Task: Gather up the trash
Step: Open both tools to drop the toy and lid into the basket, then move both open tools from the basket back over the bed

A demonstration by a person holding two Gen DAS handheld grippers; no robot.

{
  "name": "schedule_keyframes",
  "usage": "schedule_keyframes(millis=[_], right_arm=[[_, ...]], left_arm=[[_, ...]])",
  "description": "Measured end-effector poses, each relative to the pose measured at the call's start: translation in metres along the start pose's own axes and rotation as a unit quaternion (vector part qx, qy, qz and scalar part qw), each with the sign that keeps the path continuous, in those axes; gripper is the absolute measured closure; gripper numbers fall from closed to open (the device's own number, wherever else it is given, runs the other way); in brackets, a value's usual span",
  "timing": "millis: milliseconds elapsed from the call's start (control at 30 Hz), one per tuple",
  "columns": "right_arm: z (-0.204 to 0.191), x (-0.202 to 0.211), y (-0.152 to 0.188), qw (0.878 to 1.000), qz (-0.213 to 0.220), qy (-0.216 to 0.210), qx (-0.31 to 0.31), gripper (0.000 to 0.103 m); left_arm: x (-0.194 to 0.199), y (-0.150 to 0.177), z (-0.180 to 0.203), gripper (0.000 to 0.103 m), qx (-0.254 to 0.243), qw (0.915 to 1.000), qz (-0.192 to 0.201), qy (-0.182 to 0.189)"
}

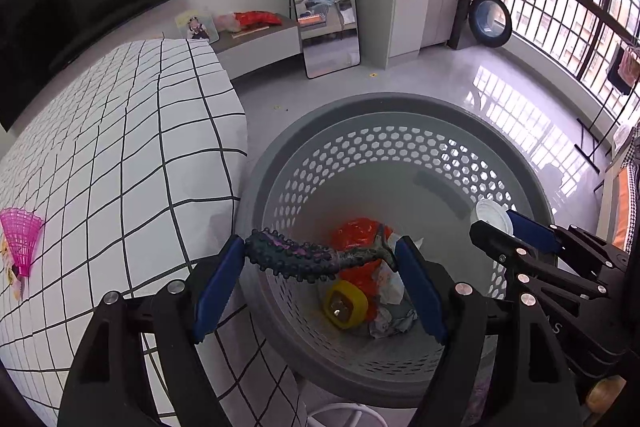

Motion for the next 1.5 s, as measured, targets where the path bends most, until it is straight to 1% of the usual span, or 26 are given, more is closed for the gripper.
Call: schedule_keyframes(millis=[67, 100, 133, 200, 300, 900, 1233, 1367, 1500], right_arm=[[0.001, 0.002, 0.000, 1.000, 0.005, -0.001, -0.002, 0.060], [0.001, 0.004, -0.001, 1.000, 0.009, -0.003, -0.004, 0.055], [0.002, 0.006, -0.002, 1.000, 0.015, -0.005, -0.006, 0.048], [0.002, 0.009, -0.005, 1.000, 0.024, -0.010, -0.010, 0.043], [0.003, 0.009, -0.006, 1.000, 0.025, -0.012, -0.013, 0.041], [0.004, 0.008, -0.006, 0.999, 0.028, -0.017, -0.022, 0.040], [0.000, 0.016, -0.008, 0.999, 0.029, -0.015, -0.022, 0.040], [-0.006, 0.026, -0.008, 0.999, 0.034, -0.014, -0.020, 0.040], [-0.019, 0.036, -0.006, 0.999, 0.036, -0.020, -0.016, 0.038]], left_arm=[[0.001, 0.000, 0.000, 0.027, 0.001, 1.0000, 0.001, 0.001], [0.002, 0.000, 0.000, 0.027, 0.001, 1.0000, 0.002, 0.001], [0.002, -0.001, -0.001, 0.027, 0.000, 1.0000, 0.002, 0.001], [0.002, -0.001, -0.001, 0.025, 0.000, 1.0000, 0.003, -0.001], [0.003, -0.001, -0.001, 0.023, 0.001, 1.0000, 0.003, -0.001], [0.006, 0.000, -0.005, 0.021, 0.005, 1.0000, 0.003, -0.004], [0.018, 0.000, -0.012, 0.021, 0.013, 0.9998, 0.013, 0.000], [0.028, -0.001, -0.017, 0.021, 0.016, 0.9996, 0.023, 0.001], [0.039, 0.000, -0.026, 0.021, 0.026, 0.9992, 0.031, 0.001]])
Point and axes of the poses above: each gripper's, at about its wrist camera, not at the fingertips, and x roughly against the way its jaws point, z to its right, y to its underside, the point moved 10 cm from there along -x, roughly the way its jaws point, and after that the axes turned 3 degrees about x, right-handed, at the moved point
